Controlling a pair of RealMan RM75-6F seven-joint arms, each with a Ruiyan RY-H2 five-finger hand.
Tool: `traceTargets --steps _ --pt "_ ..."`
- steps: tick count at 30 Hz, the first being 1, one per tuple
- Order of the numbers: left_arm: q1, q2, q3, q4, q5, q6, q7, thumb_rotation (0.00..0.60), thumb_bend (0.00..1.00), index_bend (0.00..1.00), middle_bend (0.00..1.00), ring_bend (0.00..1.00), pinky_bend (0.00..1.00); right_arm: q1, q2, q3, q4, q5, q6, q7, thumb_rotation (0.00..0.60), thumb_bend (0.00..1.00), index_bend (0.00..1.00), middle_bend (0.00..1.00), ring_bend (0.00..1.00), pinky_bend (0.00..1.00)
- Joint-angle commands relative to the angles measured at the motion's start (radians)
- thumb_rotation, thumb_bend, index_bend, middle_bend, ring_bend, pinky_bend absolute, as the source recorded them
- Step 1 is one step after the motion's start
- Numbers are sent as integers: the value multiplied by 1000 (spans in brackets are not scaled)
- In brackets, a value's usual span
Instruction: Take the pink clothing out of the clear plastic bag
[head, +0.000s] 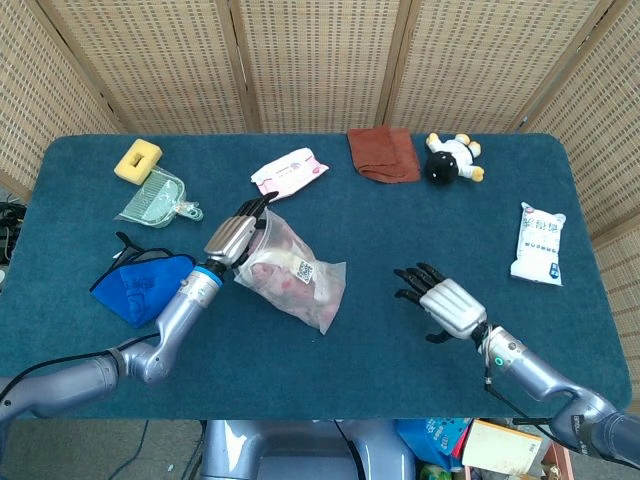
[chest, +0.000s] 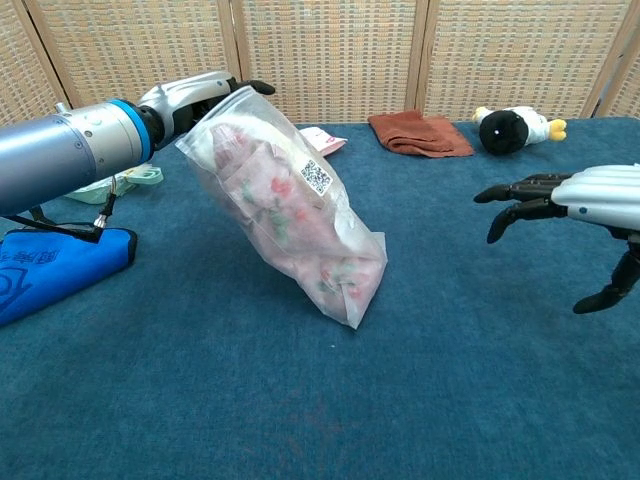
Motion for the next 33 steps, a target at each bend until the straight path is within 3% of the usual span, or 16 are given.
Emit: traceTargets --steps 1,5,17,21,23,24,26,28,30,33 --pt "-9 11 -13 -17 -23 -18 7 600 422 726 0 0 0 12 -58 -80 147 -168 143 -90 600 8 241 0 0 0" --pt "-20 27 -28 -40 -57 -37 22 600 421 726 0 0 0 53 -96 -100 228 -297 227 -235 600 10 247 0 0 0" --pt "-48 58 -42 -91 -155 -89 68 600 422 727 0 0 0 195 -119 -108 168 -454 192 -463 600 34 247 15 0 0" --pt "-57 68 -39 -97 -174 -91 91 600 422 727 0 0 0 238 -132 -109 166 -491 183 -515 600 34 247 84 5 0" --pt "-59 71 -37 -99 -181 -94 95 600 421 727 0 0 0 252 -139 -105 168 -496 179 -525 600 34 247 154 59 1" --pt "-59 73 -35 -101 -185 -95 97 600 421 727 0 0 0 263 -144 -101 173 -499 174 -534 600 34 247 222 136 26" --pt "-59 75 -32 -103 -188 -95 99 600 421 727 0 0 0 285 -156 -90 189 -502 159 -550 600 34 247 388 320 178" --pt "-59 77 -31 -104 -189 -93 99 600 421 727 0 0 0 298 -162 -87 200 -501 152 -557 600 34 247 586 520 506" --pt "-59 78 -31 -103 -191 -93 99 600 421 727 0 0 0 310 -165 -83 209 -500 146 -563 600 34 247 703 637 729" --pt "-60 80 -29 -104 -190 -92 98 600 421 727 0 0 0 327 -168 -78 223 -491 139 -564 600 34 247 806 749 904"
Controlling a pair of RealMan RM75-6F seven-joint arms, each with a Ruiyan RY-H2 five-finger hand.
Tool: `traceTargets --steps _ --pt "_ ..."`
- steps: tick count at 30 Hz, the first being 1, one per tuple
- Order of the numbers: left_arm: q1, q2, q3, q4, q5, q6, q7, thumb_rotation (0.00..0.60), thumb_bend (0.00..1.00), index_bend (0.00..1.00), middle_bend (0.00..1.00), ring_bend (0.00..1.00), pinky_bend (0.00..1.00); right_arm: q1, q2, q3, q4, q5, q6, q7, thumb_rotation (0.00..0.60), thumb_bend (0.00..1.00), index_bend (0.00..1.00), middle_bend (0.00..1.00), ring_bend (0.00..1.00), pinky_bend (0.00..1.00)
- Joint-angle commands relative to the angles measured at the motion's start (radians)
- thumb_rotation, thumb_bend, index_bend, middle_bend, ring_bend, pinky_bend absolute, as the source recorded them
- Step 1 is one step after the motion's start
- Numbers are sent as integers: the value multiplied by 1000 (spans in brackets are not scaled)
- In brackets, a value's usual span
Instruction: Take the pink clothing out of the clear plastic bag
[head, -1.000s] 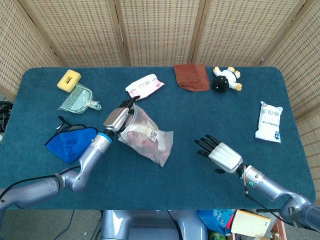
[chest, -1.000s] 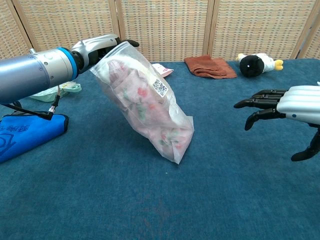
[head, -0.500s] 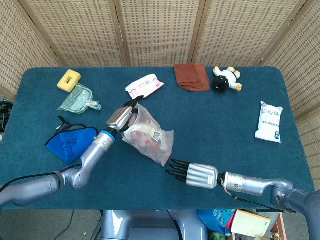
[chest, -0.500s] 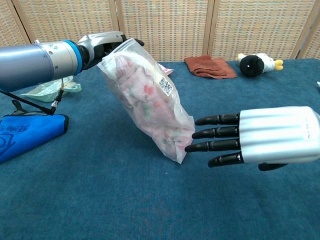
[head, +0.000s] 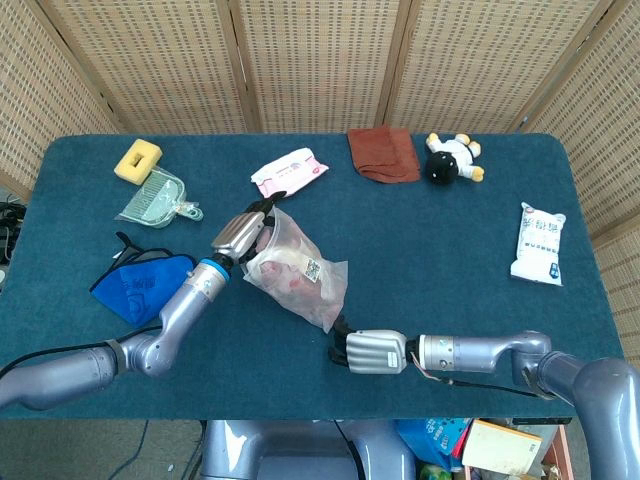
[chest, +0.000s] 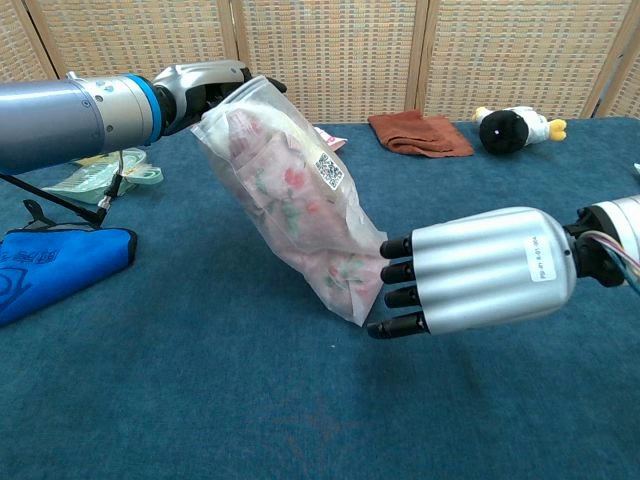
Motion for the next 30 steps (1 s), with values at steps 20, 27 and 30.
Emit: traceTargets --steps 20,27,30 --pt "-14 15 -3 -11 -11 -14 -17 600 421 728 0 0 0 77 -104 30 41 106 -116 -22 600 13 377 1000 965 1000" --pt "-13 25 -1 -26 -10 -11 -17 600 421 728 0 0 0 75 -113 36 11 160 -163 -34 600 13 387 1000 965 1000" --pt "-14 25 0 -27 -10 -7 -17 600 421 728 0 0 0 71 -115 36 -9 179 -173 -44 600 11 394 1000 965 1000"
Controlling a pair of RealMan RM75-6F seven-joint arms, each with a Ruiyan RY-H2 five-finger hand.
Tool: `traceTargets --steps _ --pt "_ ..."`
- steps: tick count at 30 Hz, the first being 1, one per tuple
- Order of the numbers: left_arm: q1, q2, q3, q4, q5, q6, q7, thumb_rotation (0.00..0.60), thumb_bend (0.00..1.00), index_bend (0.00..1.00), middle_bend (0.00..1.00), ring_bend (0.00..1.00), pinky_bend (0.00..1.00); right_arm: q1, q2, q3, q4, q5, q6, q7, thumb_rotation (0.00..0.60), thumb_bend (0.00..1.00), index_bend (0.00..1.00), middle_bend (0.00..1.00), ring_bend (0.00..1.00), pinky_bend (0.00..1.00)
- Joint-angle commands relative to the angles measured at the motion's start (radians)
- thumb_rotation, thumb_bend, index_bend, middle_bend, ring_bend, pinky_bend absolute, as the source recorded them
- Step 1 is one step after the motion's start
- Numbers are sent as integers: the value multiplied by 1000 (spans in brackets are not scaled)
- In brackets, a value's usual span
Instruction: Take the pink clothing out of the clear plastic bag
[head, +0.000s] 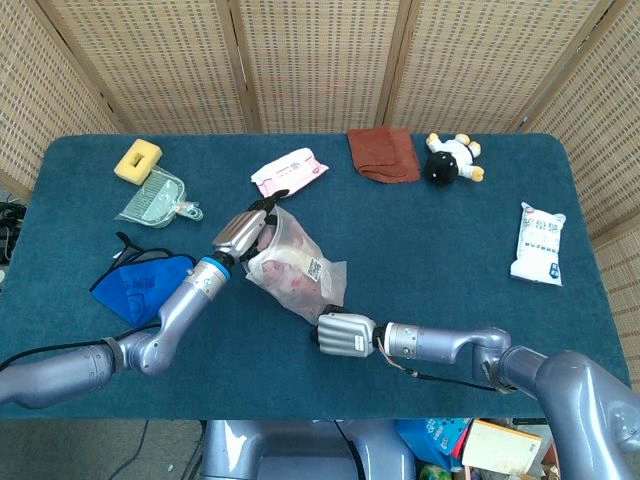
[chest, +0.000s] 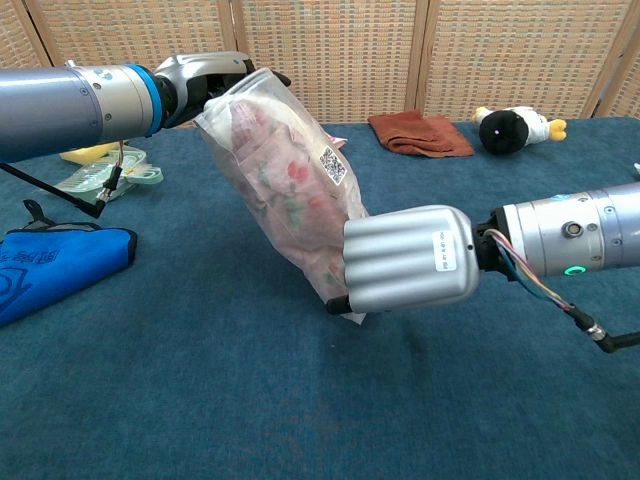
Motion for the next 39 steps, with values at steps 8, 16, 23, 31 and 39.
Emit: traceTargets --steps 8,16,23,31,39 --pt "-4 -4 5 -8 -3 13 9 600 421 728 0 0 0 -11 -34 14 -50 74 -64 -56 600 13 395 1000 965 1000" --pt "-4 -9 11 -6 -7 11 5 600 421 728 0 0 0 -8 -54 20 -33 108 -88 -82 600 12 415 1000 965 1000" --pt "-3 -10 9 -10 -4 9 -8 600 421 728 0 0 0 -6 -60 10 -19 119 -84 -76 600 120 505 1000 965 1000" --pt "-1 -7 8 -16 -4 12 -13 600 421 729 0 0 0 -7 -82 1 6 133 -85 -64 600 267 576 1000 965 1000" --pt "1 -6 8 -17 -8 10 -20 600 421 729 0 0 0 -4 -90 -5 18 143 -83 -55 600 312 615 1000 965 1000"
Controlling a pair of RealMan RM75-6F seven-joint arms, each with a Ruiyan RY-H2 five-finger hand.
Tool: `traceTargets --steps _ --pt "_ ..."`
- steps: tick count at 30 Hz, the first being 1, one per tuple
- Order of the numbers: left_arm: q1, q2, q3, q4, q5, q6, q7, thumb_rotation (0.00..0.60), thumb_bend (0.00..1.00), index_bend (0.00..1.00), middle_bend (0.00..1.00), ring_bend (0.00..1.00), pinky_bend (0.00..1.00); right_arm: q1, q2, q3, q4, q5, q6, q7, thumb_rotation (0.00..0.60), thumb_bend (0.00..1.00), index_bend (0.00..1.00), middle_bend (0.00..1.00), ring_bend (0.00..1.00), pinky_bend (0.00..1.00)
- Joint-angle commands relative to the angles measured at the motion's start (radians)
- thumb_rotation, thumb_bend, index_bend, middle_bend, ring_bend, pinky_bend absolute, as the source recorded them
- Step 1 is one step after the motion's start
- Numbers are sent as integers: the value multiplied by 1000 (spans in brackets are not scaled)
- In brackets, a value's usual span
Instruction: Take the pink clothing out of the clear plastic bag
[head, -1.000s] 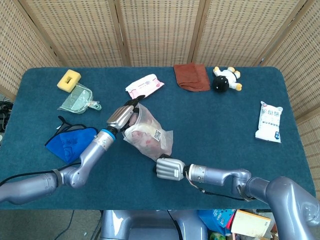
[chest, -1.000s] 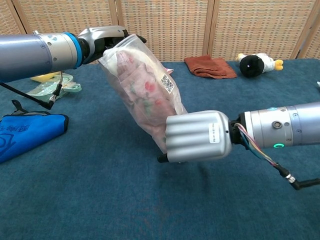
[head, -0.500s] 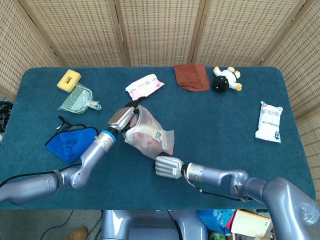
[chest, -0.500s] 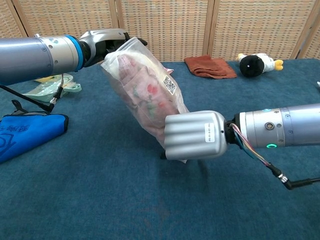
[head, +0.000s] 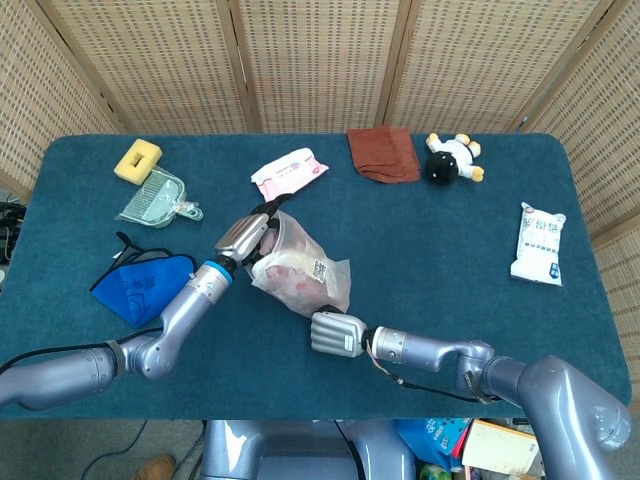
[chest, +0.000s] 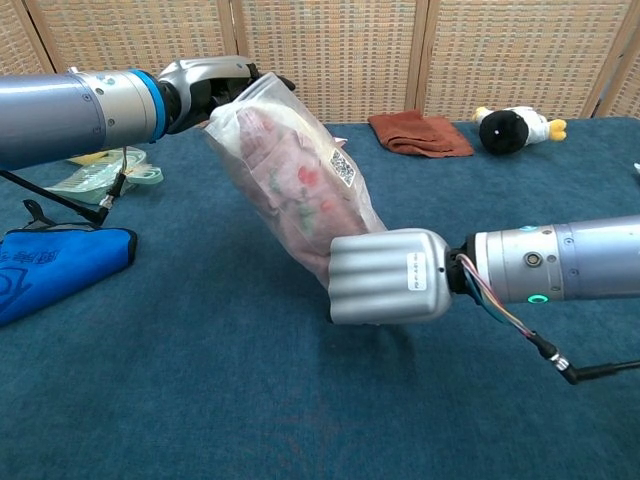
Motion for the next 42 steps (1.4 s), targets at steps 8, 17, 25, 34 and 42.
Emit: traceTargets --steps 8,17,25,34,42 --pt "1 -2 2 0 2 -1 -7 600 421 729 0 0 0 5 -12 -2 7 14 -5 11 600 539 673 999 965 1000" --pt "5 3 0 -2 4 -4 -18 600 421 729 0 0 0 10 -26 -10 23 14 6 24 600 709 739 999 965 1000" --pt "16 14 -13 -15 16 2 -48 600 422 729 0 0 0 9 -15 -25 35 8 17 22 600 734 750 999 965 1000" --pt "50 44 -31 -40 44 15 -116 600 421 729 0 0 0 -8 49 -52 22 3 33 -3 600 760 761 999 965 1000" --pt "95 92 -37 -54 89 29 -186 600 421 729 0 0 0 -38 145 -80 -9 7 46 -35 600 764 762 999 965 1000"
